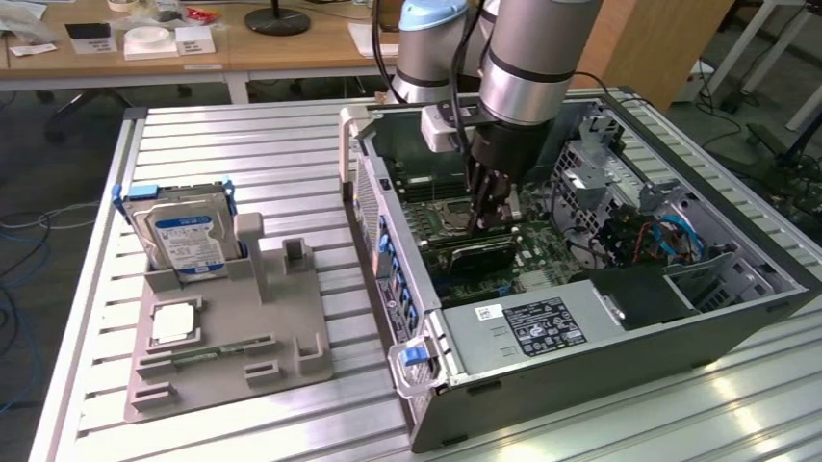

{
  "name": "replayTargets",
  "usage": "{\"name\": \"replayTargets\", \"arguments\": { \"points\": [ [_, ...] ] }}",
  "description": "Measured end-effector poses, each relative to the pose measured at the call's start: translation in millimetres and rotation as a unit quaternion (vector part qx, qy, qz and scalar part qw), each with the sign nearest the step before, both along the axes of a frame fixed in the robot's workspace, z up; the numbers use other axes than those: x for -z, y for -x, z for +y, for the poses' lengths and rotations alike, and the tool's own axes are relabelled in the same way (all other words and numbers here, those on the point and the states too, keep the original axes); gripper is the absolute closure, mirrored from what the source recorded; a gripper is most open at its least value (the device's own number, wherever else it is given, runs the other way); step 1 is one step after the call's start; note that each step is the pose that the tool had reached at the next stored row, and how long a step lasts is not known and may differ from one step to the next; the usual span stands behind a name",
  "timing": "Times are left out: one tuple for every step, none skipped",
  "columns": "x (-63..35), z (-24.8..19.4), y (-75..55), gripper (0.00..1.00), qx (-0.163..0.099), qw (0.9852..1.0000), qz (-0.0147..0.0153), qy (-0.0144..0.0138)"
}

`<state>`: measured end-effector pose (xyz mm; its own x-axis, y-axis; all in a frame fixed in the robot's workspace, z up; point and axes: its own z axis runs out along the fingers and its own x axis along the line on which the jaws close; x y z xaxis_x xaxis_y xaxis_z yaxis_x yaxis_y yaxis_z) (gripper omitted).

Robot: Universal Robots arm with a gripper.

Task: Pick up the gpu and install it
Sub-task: 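Press down on the gpu until it lock into place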

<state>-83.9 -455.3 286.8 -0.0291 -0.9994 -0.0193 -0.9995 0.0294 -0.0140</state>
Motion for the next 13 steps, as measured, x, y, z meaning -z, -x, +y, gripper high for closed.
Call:
{"name": "replayTargets", "arguments": {
  "points": [
    [0.5, 0.1, 0.0, 0.89, 0.0, 1.0, -0.0001, -0.0001],
    [1.7, 0.1, -0.1, 0.89, 0.0, 1.0, -0.0001, -0.0002],
    [3.2, 0.1, -0.1, 0.89, 0.0, 1.0, -0.0001, -0.0001],
    [4.6, 0.0, 0.0, 0.89, 0.0, 1.0, 0.0, 0.0],
    [5.9, 0.0, -0.1, 0.89, 0.0, 1.0, 0.0, -0.0001],
    [6.4, 0.0, 0.0, 0.89, 0.0, 1.0, 0.0, -0.0001],
    [6.3, 0.0, -0.1, 0.89, 0.0, 1.0, 0.0, 0.0],
    [6.3, 0.0, -0.1, 0.89, 0.0, 1.0, 0.0, 0.0],
    [6.4, 0.0, -0.1, 0.89, 0.0, 1.0, 0.0, 0.0],
    [6.6, 0.4, -0.1, 0.89, 0.0, 1.0, 0.0, -0.0001],
    [6.8, 0.8, -0.2, 0.89, 0.0, 1.0, -0.0001, -0.0004],
    [7.0, 1.1, -0.1, 0.89, 0.0, 1.0, -0.0001, -0.0006],
    [7.2, 1.1, -0.1, 0.89, 0.0, 1.0, 0.0, -0.0006]
  ]
}}
